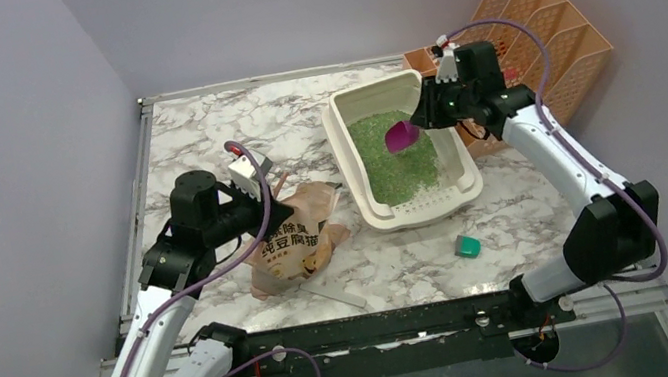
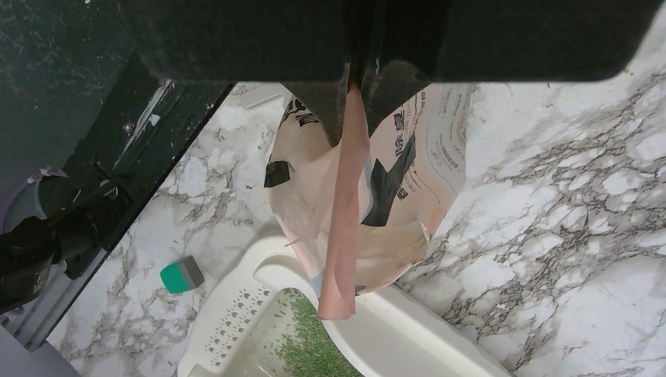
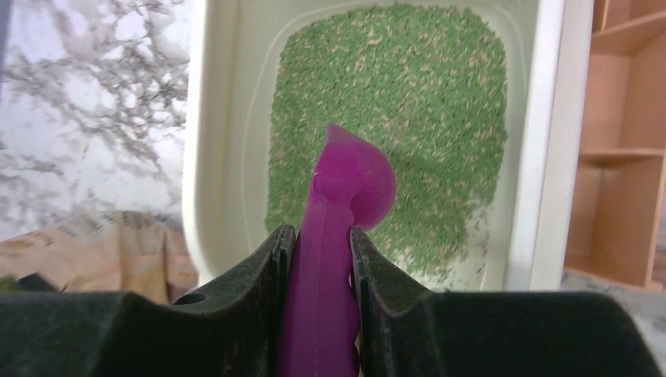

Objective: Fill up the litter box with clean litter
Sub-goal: Pour the cat litter into the litter box, then adjust the cat litter in the litter box.

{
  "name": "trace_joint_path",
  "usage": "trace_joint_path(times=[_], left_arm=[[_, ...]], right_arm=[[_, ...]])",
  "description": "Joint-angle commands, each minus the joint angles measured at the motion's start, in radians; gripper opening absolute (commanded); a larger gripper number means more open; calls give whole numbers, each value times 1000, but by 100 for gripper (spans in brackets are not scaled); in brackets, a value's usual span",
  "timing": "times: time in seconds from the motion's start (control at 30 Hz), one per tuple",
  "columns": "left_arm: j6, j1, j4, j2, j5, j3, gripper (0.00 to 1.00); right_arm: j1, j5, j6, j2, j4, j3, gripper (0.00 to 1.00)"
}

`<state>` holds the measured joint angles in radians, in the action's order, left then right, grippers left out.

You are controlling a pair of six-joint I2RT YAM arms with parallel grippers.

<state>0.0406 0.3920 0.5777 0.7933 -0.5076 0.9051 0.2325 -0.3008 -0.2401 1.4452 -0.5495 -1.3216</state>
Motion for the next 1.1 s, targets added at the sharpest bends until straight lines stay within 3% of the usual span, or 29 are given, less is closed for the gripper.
trace_joint_path(times=[0.0, 0.13, 0.37, 0.47, 0.8, 1.07], left_arm=[[18, 2, -118, -22, -59, 10, 0], [35, 3, -128, -35, -47, 13, 0], [61, 2, -128, -57, -33, 8, 0], [71, 2, -128, -65, -30, 7, 0], [77, 2, -127, -74, -32, -12, 0], [81, 2, -127, -79, -31, -11, 0]], right_arm=[[80, 219, 99, 83, 168, -36, 1], [107, 244, 109, 165, 343, -31, 1], [140, 297, 163, 327, 432, -133, 1], [147, 407, 206, 358, 428, -140, 1], [146, 587, 354, 301, 407, -65, 1], [147, 489, 321, 197, 356, -78, 1]])
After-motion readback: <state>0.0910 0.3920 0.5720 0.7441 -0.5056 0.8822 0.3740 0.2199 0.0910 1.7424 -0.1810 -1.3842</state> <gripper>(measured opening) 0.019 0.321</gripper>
